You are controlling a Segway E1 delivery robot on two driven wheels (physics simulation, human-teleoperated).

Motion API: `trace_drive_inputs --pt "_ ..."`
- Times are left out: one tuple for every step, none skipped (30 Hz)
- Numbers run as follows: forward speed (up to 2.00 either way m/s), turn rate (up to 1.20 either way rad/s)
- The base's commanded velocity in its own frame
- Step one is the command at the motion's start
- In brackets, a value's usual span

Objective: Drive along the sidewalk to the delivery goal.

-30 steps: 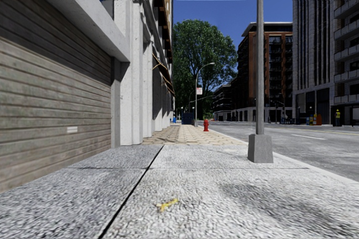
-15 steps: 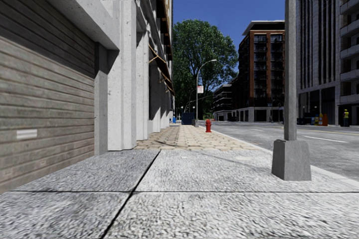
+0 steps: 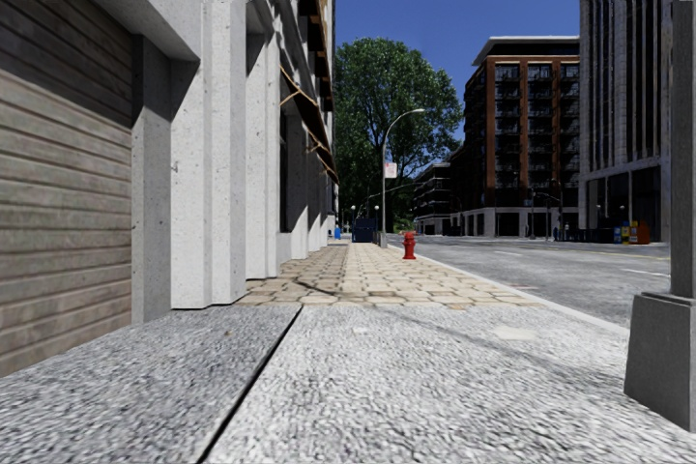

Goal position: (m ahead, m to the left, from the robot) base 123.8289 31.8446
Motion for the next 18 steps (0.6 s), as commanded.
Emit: trace_drive_inputs --pt "2.00 0.00" --pt "2.00 0.00" --pt "2.00 0.00" --pt "2.00 0.00" --pt "2.00 0.00" --pt "2.00 0.00" --pt "2.00 0.00" --pt "2.00 0.00" --pt "2.00 0.00" --pt "2.00 0.00" --pt "2.00 0.00" --pt "2.00 0.00" --pt "2.00 0.00" --pt "2.00 0.00" --pt "2.00 0.00" --pt "2.00 0.00" --pt "2.00 0.00" --pt "2.00 0.00"
